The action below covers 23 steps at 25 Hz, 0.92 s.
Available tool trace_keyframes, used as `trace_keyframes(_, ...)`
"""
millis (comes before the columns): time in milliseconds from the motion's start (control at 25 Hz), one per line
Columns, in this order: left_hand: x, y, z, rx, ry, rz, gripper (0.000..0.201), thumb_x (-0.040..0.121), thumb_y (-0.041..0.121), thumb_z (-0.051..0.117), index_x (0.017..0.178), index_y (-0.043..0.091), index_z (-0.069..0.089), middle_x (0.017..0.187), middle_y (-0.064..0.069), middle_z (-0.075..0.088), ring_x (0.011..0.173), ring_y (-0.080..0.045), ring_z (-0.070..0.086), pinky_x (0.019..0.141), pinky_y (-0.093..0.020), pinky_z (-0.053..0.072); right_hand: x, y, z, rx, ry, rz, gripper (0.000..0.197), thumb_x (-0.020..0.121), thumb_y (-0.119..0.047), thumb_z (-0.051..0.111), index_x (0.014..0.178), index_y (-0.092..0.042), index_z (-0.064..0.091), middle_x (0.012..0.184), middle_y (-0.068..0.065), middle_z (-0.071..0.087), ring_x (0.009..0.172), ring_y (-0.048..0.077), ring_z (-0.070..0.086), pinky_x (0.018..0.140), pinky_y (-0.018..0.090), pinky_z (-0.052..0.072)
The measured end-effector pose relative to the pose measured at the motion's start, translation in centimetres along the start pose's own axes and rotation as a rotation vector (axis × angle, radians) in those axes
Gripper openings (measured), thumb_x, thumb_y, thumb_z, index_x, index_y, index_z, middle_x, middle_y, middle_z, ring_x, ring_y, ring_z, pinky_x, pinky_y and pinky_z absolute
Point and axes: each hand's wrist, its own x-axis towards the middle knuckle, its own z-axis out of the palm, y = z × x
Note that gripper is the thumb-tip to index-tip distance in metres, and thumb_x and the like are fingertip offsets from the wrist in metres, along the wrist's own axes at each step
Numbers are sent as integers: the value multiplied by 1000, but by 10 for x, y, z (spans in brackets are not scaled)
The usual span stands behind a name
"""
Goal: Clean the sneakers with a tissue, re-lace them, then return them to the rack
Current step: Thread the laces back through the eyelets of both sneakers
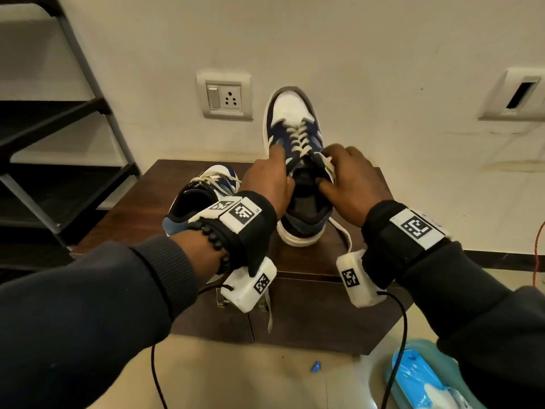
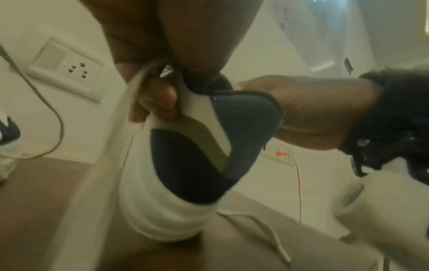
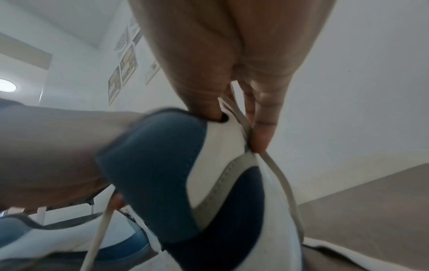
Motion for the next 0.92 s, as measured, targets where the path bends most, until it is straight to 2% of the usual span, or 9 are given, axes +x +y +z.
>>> trace_keyframes(120,-11,-5,2,-16,62,128,35,93,13,48,124,6,34,103,-21,62,92,-40,59,72,-37,42,-12,-8,1,69,85,7,57,84,-32,66,129,-15,36,122,7,45,91,24,54,65,22,34)
trace_keyframes(200,-14,-6,3,-29,75,151,34,93,14,50,123,6,35,104,-19,62,93,-38,59,70,-33,39,-14,-7,4,37,104,10,55,83,-31,67,125,-12,36,119,6,43,83,21,51,53,17,28)
trace_keyframes(280,-13,-7,3,-44,82,143,35,92,15,52,122,5,37,104,-19,62,93,-38,59,69,-31,38,-12,-7,2,34,122,-6,47,83,-26,65,120,-12,38,112,5,43,72,16,45,50,13,23)
trace_keyframes(400,-9,-11,2,-61,19,58,33,91,22,54,117,5,43,107,-22,61,97,-39,57,69,-32,38,-8,-6,0,44,120,-32,32,80,-23,62,106,-15,45,100,3,47,72,19,44,55,24,28)
trace_keyframes(480,-9,-17,8,-7,-101,10,32,92,25,53,115,4,45,109,-23,61,98,-39,57,70,-32,38,-5,-4,7,-4,-4,-72,24,80,-23,61,97,-17,45,94,4,51,75,21,46,60,27,30)
trace_keyframes(560,-12,-21,11,21,-206,-11,31,93,28,52,115,6,47,108,-21,62,91,-37,60,69,-32,44,-4,0,15,9,-135,-115,23,81,-24,63,92,-20,43,91,4,54,75,19,46,61,28,32)
trace_keyframes(680,-9,-19,-1,-1,-364,-20,30,95,42,51,107,14,48,92,-9,63,57,-20,62,49,-25,51,-1,6,9,84,-209,-146,23,85,-33,64,91,-20,47,82,-2,54,72,16,49,56,23,35)
trace_keyframes(760,4,-17,-16,79,-521,6,39,91,51,52,103,14,53,86,-6,68,49,-13,58,43,-20,48,5,8,-4,150,-280,-123,25,85,-38,65,92,-17,52,78,-4,56,66,13,51,54,21,38)
trace_keyframes(920,41,-12,-52,232,-807,62,30,83,44,66,94,17,59,72,1,72,44,-7,49,48,-19,41,42,-9,-32,20,-699,-104,30,80,-34,72,92,-10,58,68,5,61,52,16,51,47,26,45)
